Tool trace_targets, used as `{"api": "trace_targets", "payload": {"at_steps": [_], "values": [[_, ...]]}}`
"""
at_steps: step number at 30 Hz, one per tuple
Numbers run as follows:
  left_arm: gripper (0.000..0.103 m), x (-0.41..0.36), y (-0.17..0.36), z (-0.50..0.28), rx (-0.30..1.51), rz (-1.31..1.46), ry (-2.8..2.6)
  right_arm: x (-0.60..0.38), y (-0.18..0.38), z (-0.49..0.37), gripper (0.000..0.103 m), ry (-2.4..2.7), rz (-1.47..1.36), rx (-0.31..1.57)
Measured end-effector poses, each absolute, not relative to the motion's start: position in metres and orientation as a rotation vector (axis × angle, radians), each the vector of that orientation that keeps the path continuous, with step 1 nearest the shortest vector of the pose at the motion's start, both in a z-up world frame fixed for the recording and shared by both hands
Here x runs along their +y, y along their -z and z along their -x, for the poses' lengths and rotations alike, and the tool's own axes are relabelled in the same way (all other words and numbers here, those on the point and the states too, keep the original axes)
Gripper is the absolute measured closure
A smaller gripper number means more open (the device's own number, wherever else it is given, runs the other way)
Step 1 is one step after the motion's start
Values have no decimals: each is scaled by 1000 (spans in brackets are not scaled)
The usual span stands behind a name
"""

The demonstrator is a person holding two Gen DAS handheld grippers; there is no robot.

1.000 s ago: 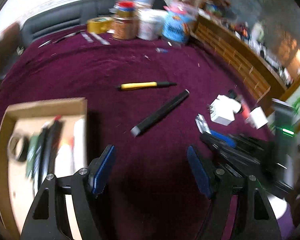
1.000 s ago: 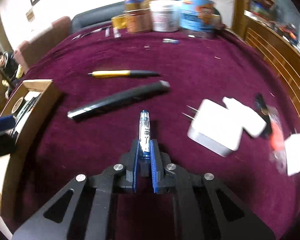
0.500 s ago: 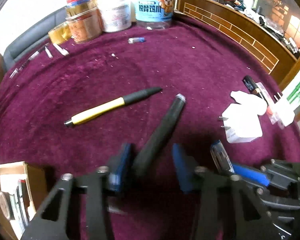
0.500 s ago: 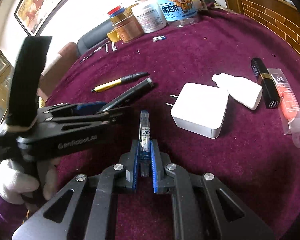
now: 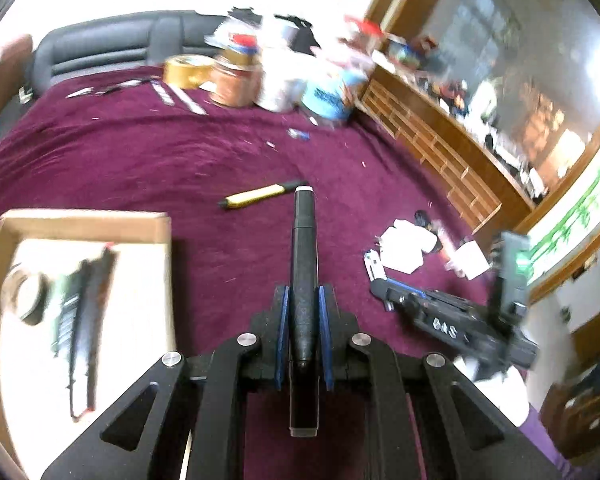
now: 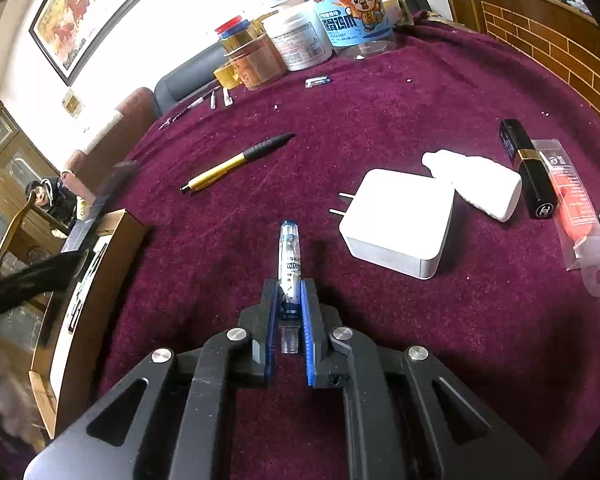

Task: Organize rigid objects
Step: 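Lower the black marker and clear pen into the box and open both tools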

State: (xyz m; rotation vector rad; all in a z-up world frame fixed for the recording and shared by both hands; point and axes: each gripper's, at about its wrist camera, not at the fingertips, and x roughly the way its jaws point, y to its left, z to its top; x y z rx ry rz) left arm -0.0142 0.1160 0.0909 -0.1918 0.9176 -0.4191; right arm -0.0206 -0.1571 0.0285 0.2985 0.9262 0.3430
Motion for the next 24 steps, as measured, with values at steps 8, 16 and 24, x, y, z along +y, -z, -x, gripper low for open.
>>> {"api": "trace_targets", "payload": {"at_steps": [8,16,24], "values": [[92,254,-81,57,910,261,147,-151,-33,23,95,-274,-253,932],[92,303,-21,44,1040,309,5,-95,-73,43,95,-404,-251,923],[84,306,-10,33,1084,331,6,9,-89,51,94,-597,-170,963]]}}
